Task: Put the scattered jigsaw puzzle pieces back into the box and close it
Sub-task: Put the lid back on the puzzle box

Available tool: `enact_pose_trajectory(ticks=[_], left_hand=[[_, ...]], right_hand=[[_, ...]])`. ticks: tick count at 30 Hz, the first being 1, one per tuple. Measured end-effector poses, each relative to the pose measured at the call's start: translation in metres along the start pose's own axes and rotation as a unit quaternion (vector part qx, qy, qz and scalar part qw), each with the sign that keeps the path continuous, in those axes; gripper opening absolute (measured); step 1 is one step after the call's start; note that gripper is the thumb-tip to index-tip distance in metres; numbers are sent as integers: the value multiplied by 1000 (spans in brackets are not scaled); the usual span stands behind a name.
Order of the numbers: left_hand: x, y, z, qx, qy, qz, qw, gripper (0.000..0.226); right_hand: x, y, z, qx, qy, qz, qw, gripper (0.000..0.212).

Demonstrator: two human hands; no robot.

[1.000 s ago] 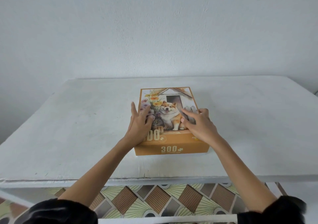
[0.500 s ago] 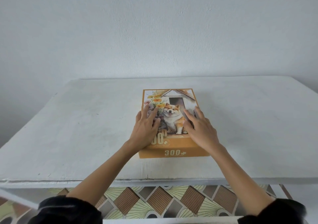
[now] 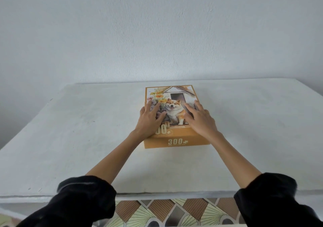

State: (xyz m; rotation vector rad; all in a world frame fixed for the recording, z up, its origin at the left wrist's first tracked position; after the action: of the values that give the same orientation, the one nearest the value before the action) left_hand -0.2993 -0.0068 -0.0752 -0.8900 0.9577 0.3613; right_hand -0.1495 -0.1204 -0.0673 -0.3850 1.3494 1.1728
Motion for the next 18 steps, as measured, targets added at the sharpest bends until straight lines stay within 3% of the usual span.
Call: enact_pose_trajectory(ticks=[18], left_hand=[[31,1,134,16,13,33,999,60]], right_hand=[[25,-26,137,-18,-7,13,1000,44]])
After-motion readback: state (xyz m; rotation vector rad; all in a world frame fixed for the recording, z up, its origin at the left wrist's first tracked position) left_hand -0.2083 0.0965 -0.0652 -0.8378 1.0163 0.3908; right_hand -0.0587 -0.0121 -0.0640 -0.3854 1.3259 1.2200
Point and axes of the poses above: each hand's wrist, its own z-axis towards the middle knuckle, its own x-axis out of the palm, y = z × x, the point moved 1 cm from there along z, towards the middle knuckle, and after that the axes turned 11 degrees about -y, right-handed, at the moved point
